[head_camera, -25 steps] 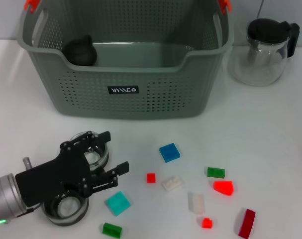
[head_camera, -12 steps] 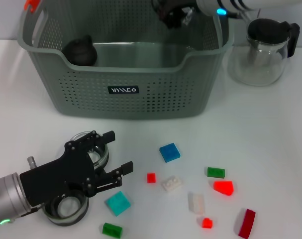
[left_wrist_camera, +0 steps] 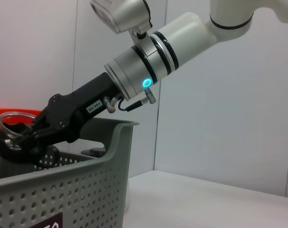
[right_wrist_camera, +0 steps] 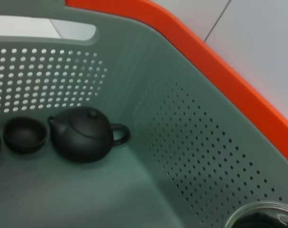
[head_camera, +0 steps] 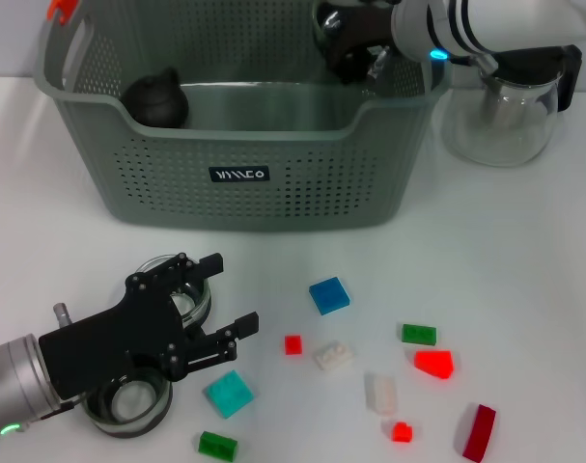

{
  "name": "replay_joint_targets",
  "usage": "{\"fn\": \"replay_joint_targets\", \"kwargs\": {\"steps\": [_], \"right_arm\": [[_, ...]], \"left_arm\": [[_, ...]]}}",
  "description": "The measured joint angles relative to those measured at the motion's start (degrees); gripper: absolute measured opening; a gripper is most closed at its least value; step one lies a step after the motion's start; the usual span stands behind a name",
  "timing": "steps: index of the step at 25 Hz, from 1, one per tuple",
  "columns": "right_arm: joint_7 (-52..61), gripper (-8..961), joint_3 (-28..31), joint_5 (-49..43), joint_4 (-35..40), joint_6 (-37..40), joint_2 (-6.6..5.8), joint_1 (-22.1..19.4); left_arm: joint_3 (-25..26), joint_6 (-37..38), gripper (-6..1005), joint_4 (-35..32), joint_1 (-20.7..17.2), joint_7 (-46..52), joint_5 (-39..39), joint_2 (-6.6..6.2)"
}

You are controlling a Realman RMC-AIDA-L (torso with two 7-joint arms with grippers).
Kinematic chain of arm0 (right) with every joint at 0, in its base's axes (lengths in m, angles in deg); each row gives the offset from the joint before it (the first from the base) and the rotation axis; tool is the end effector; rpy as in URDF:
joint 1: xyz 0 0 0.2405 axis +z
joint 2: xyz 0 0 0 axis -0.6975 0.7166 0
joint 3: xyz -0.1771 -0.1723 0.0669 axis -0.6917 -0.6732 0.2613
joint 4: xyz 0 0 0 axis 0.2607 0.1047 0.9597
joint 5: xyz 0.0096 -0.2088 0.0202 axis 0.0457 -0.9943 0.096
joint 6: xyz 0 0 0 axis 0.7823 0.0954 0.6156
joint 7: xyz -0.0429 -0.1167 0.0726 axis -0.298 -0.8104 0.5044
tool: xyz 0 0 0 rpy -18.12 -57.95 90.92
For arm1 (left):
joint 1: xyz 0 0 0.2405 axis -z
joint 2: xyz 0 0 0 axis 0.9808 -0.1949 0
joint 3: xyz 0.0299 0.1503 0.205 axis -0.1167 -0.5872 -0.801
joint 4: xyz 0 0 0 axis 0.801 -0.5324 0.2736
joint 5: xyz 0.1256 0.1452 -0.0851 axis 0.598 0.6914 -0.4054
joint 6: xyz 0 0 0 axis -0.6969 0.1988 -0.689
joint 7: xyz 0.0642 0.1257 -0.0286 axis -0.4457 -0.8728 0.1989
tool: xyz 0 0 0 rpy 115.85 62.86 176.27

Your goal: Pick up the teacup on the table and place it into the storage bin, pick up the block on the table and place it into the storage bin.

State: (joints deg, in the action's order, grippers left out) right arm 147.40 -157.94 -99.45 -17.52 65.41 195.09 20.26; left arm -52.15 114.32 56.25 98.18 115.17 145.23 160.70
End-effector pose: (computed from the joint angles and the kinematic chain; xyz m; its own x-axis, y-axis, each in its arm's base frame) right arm 0.0878 0.4923 -0.0617 0.9933 -0.1143 0.0186 -0.0738 -0.7483 -0.6592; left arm -0.2988 0.2448 -0.0374 0.7235 0.1017 0.6828 0.4059 -0.8627 -0.3015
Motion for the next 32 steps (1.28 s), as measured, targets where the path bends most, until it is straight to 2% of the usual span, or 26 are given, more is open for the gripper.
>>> {"fn": "replay_joint_targets", "kwargs": {"steps": [14,21,24,27,30,32], "right_arm": [[0.34,218,0.00,-0.25,0.90,2.43,-0.08,-0.15],[1.63,384,0.40,-0.28,4.38,4.13,-0.10,-1.26],[2.59,455,0.53,0.11,10.35,6.59,-0.09,-3.76],[2.96,548,0.53,2.77,19.36,10.71,-0.04,-7.70],[2.12,640,0.52,9.44,30.98,16.99,-0.09,-13.45],[0.81,640,0.55,14.26,37.21,21.53,-0.15,-17.55]], "left_arm": [[0.00,-0.02,685,0.02,-0.09,-0.02,0.00,0.00],[0.03,0.00,683,0.02,-0.30,-0.03,0.00,0.00],[0.08,0.08,682,0.02,-0.39,-0.03,0.00,0.00],[0.09,0.48,682,0.02,-0.46,0.00,0.00,0.00],[0.15,0.85,681,0.02,-0.52,0.38,0.00,-0.13],[0.30,1.28,680,0.01,-0.53,0.53,0.11,-0.26]]}}
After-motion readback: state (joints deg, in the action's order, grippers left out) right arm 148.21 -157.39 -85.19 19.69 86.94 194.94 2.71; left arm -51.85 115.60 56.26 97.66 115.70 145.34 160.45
